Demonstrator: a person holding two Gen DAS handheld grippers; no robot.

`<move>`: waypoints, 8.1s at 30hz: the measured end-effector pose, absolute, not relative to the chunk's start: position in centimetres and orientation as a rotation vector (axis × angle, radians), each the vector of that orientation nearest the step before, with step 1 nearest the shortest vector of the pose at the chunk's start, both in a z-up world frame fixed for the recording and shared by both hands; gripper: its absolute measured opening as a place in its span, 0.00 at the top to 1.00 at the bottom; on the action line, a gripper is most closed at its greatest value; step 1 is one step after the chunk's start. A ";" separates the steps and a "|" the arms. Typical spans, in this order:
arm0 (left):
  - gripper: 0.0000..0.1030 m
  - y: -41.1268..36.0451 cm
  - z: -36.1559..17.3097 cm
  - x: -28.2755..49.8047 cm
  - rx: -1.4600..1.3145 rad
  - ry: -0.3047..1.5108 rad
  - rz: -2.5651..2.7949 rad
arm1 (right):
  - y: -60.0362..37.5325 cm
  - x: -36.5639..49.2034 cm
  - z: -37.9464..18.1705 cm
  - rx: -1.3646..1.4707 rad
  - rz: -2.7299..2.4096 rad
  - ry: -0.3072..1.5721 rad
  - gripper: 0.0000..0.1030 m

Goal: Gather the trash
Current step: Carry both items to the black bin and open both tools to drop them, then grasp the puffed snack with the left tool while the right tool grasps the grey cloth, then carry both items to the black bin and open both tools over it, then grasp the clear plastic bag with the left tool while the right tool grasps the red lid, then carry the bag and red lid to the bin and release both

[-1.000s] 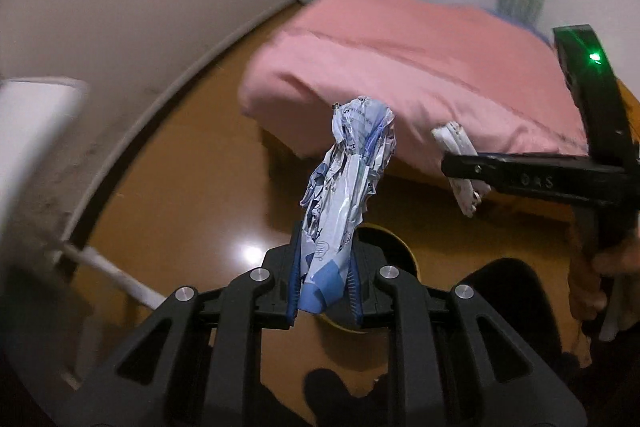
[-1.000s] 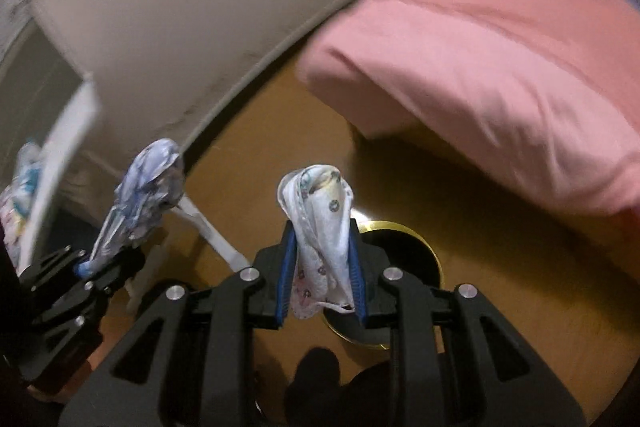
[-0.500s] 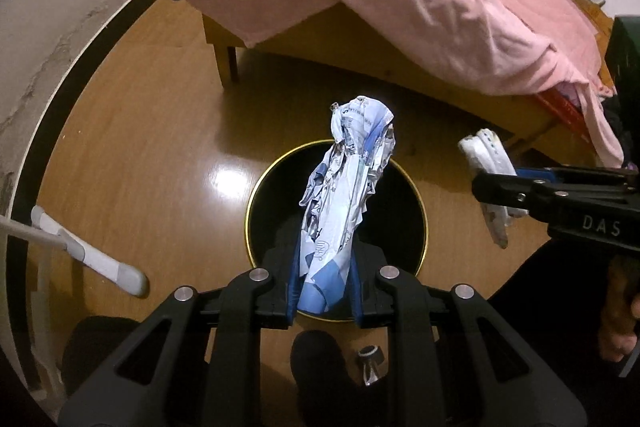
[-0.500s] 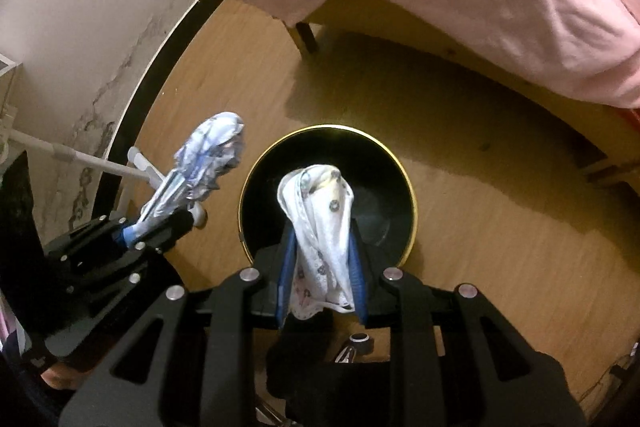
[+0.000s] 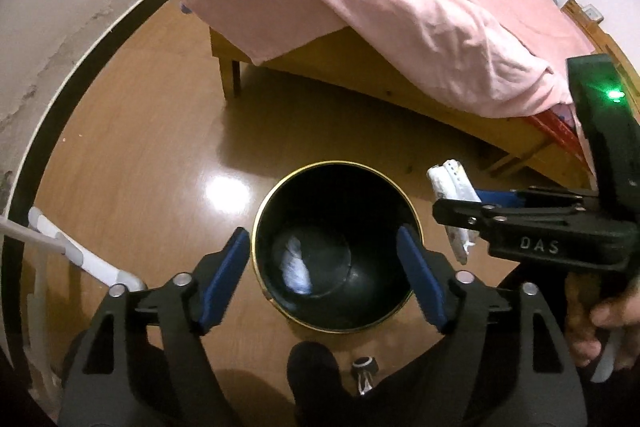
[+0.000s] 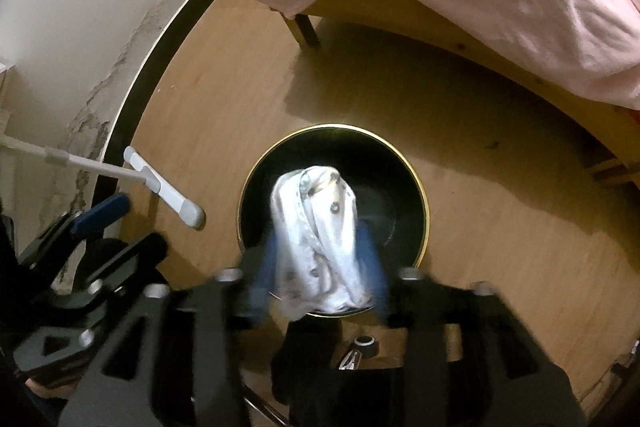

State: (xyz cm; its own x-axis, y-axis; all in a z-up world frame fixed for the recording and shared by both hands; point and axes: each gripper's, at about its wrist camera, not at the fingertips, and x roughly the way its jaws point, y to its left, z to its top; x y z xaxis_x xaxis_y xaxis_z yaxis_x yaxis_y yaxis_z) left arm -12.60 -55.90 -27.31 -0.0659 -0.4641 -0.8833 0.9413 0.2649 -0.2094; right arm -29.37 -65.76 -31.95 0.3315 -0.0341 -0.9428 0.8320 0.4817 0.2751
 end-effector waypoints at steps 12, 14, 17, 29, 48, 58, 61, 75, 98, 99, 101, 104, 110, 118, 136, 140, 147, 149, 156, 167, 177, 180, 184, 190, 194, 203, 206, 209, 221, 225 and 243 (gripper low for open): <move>0.13 -50.6 -16.8 -10.2 0.534 0.947 -1.174 | -65.9 -26.5 -24.4 0.805 -0.669 1.007 0.30; 0.12 -48.3 -13.4 -9.5 0.517 0.895 -1.149 | -65.1 -24.8 -21.2 0.750 -0.641 0.971 0.30; 0.11 -44.1 -9.0 -7.8 0.470 0.841 -1.091 | -63.2 -21.8 -16.2 0.656 -0.583 0.903 0.30; 0.11 -16.2 1.1 6.9 0.259 0.702 -0.459 | -43.3 -5.5 -4.0 0.290 -0.057 0.804 0.27; 0.25 -1.3 -3.4 19.4 0.178 0.825 -0.222 | -18.8 7.5 -3.7 0.063 0.370 0.875 0.27; 0.75 2.0 -0.2 16.8 0.069 0.771 -0.252 | -17.4 10.4 -4.8 0.061 0.336 0.901 0.39; 0.76 2.6 0.8 15.8 0.057 0.750 -0.262 | -17.1 11.3 -5.3 0.057 0.307 0.911 0.49; 0.76 -2.7 2.3 10.9 0.124 0.689 -0.340 | -20.7 5.6 -1.7 0.098 0.298 0.830 0.82; 0.76 -44.3 -6.6 -8.9 0.409 0.730 -1.213 | -57.6 -25.5 -13.1 0.563 -0.604 0.866 0.81; 0.76 -45.6 -7.6 -9.6 0.422 0.744 -1.234 | -58.6 -27.0 -14.5 0.589 -0.633 0.884 0.81; 0.76 -48.3 -10.3 -11.3 0.474 0.775 -1.277 | -60.1 -29.6 -17.4 0.657 -0.673 0.915 0.81; 0.75 -50.7 -13.9 -13.5 0.531 0.813 -1.324 | -61.5 -32.1 -21.0 0.745 -0.692 0.953 0.81; 0.75 -53.7 -19.5 -16.1 0.630 0.884 -1.353 | -62.4 -34.3 -26.0 0.838 -0.701 1.018 0.81; 0.75 -53.5 -21.4 -15.1 0.639 0.932 -1.318 | -63.0 -33.0 -27.1 0.844 -0.676 1.033 0.76; 0.34 -55.4 -22.8 -16.2 0.641 0.971 -1.344 | -63.8 -34.5 -25.5 0.862 -0.731 0.962 0.32; 0.34 -55.8 -22.7 -16.4 0.651 0.965 -1.344 | -63.9 -35.4 -25.4 0.873 -0.743 0.954 0.32; 0.19 -55.1 -20.9 -16.4 0.658 0.925 -1.331 | -64.1 -35.3 -24.2 0.857 -0.751 0.950 0.32; 0.16 -54.5 -19.6 -16.0 0.654 0.900 -1.324 | -64.0 -34.6 -23.1 0.832 -0.743 0.940 0.31; 0.11 -49.1 -11.6 -11.6 0.591 0.779 -1.212 | -61.5 -28.3 -16.1 0.665 -0.643 0.869 0.27; 0.10 -28.0 -0.2 2.7 0.312 0.679 -0.730 | -48.4 -12.3 -4.3 0.368 -0.231 0.761 0.25; 0.10 -5.9 -0.7 9.8 0.134 0.727 -0.214 | -30.3 -1.0 -2.1 0.147 0.176 0.797 0.25; 0.10 -1.1 -2.0 10.9 0.088 0.756 -0.133 | -26.4 0.8 -1.9 0.101 0.250 0.804 0.25; 0.10 1.0 -3.5 12.3 0.072 0.802 -0.115 | -22.5 2.7 -1.5 0.072 0.319 0.809 0.25; 0.10 1.9 -4.9 14.2 0.043 0.850 -0.127 | -19.2 5.5 -0.6 0.062 0.368 0.800 0.25; 0.69 2.4 -5.3 14.7 0.011 0.857 -0.154 | -17.3 7.8 0.2 0.026 0.384 0.804 0.25; 0.82 6.0 -4.1 11.7 -0.031 0.820 -0.166 | -9.6 19.7 4.7 -0.212 0.346 0.804 0.13; 0.82 7.5 -4.2 10.6 -0.073 0.815 -0.160 | -7.8 25.6 3.8 -0.281 0.293 0.901 0.13; 0.82 7.9 -3.8 10.7 -0.068 0.806 -0.161 | -6.9 30.5 1.8 -0.330 0.241 1.025 0.13; 0.82 8.9 -4.1 10.8 -0.108 0.816 -0.189 | -4.1 34.0 -1.9 -0.447 0.215 1.112 0.10; 0.82 8.9 -3.9 10.8 -0.113 0.811 -0.190 | -3.9 33.7 -2.3 -0.487 0.189 1.097 0.30; 0.82 0.6 -0.2 9.8 -0.047 0.741 -0.358 | -18.1 17.7 5.8 -0.114 0.252 0.894 0.30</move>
State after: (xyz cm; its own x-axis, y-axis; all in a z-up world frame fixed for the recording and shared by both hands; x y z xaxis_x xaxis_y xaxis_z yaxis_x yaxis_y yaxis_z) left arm 9.84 0.58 -0.17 0.6800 -0.3353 -0.6520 0.3025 0.9384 -0.1671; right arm 17.73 -18.07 5.78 0.5990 0.1694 -0.7826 -0.2643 0.9644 0.0065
